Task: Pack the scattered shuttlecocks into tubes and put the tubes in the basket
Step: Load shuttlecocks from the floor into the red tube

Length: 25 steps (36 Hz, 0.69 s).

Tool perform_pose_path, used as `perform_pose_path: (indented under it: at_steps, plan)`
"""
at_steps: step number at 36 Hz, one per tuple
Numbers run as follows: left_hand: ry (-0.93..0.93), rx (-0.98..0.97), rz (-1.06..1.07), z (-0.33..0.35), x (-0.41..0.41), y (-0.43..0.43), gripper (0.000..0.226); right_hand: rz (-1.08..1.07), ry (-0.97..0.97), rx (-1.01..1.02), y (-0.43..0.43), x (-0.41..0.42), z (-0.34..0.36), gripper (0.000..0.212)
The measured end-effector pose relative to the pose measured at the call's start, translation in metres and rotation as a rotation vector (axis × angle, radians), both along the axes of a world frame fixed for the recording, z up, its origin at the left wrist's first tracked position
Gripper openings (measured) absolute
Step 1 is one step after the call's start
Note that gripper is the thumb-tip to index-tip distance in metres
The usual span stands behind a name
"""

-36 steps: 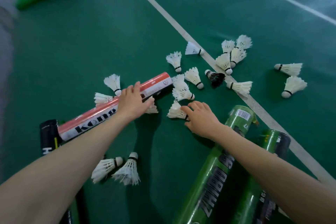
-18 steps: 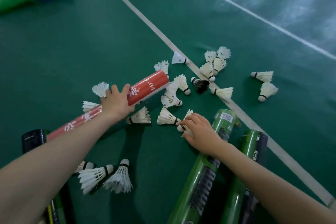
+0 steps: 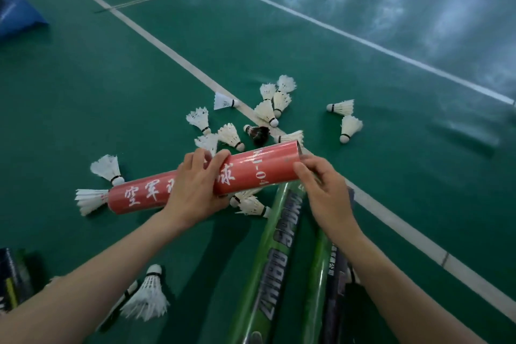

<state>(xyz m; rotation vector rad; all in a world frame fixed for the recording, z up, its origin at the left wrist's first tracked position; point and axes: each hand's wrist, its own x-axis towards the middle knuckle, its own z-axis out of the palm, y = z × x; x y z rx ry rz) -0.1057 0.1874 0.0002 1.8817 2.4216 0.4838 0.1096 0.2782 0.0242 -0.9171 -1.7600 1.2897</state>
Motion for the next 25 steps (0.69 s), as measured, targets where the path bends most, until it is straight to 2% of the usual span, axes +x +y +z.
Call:
perform_pose_path:
  at_steps: [2,5,8,11,14,17,21,23,25]
  plan:
    - [0.012,0.023,-0.038,0.000,0.004,0.001,0.091,-0.029,-0.005,0.045,-0.005,0.013,-0.004,0.005]
    - [0.022,0.017,-0.054,0.002,0.010,0.001,0.090,-0.109,0.058,0.047,-0.011,0.032,-0.009,0.009]
    - [0.051,0.008,-0.070,0.002,0.019,-0.001,0.087,-0.292,0.033,0.003,-0.011,0.053,-0.017,0.007]
    - [0.077,0.015,-0.113,-0.003,0.026,-0.007,0.087,-0.337,-0.223,-0.082,0.001,0.084,-0.042,0.006]
    - [0.100,0.002,-0.158,-0.010,0.035,-0.013,0.089,-0.277,-0.662,-0.224,0.009,0.120,-0.071,0.030]
    - [0.156,-0.022,-0.206,-0.018,0.044,-0.020,0.091,-0.214,-0.946,-0.324,0.006,0.146,-0.085,0.049]
    - [0.190,-0.023,-0.226,-0.024,0.057,-0.026,0.092,-0.131,-1.072,-0.434,-0.003,0.161,-0.090,0.062]
    - [0.203,-0.016,-0.224,-0.026,0.060,-0.026,0.095,-0.125,-1.057,-0.480,-0.009,0.162,-0.089,0.057]
    - [0.219,-0.010,-0.217,-0.027,0.063,-0.026,0.096,-0.187,-0.959,-0.504,-0.011,0.161,-0.087,0.048]
